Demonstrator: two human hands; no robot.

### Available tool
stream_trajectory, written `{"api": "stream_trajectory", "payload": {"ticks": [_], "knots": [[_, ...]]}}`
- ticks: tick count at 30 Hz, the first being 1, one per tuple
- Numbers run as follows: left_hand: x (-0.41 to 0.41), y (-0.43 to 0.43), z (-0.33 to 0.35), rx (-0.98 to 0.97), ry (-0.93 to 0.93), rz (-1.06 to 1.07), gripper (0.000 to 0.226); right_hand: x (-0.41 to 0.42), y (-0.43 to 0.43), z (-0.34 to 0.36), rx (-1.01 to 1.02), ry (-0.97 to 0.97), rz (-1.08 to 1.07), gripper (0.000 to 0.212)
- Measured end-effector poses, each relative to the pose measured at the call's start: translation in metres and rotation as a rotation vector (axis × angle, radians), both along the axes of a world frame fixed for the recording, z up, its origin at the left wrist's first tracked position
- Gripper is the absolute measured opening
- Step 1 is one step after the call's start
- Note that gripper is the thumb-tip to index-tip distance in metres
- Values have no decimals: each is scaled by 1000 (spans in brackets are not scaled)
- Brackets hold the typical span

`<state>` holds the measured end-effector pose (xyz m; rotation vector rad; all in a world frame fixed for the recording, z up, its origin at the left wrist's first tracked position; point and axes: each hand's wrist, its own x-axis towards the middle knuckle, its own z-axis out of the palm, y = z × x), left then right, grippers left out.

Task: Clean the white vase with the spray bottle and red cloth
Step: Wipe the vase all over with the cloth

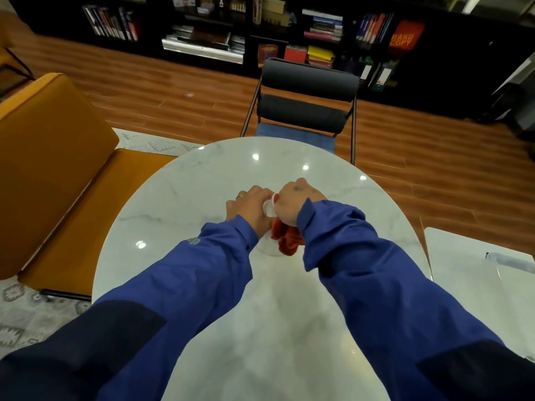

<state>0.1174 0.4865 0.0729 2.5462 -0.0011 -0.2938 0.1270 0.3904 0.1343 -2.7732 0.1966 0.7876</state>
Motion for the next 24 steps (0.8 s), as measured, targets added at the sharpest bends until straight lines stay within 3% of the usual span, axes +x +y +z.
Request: {"api": "stream_trajectory", "payload": {"ticks": [5,7,10,13,19,24], "knots": [[8,-3,-2,86,11,-38,54,-3,-32,14,-290,-165,338,38],[8,-3,-3,80,-5,-36,58,0,-37,12,-438,-286,500,41],[10,-1,-8,69,-6,-42,61,-5,-40,0,-508,-308,656,56],[10,-3,-8,69,0,-31,62,-10,-39,-5,-494,-301,581,55],[8,-5,-3,41,21,-4,52,2,-10,-15,-198,-138,55,38],[12,-4,-10,118,-11,-10,61,-5,-26,6,38,-86,-19,25]]}}
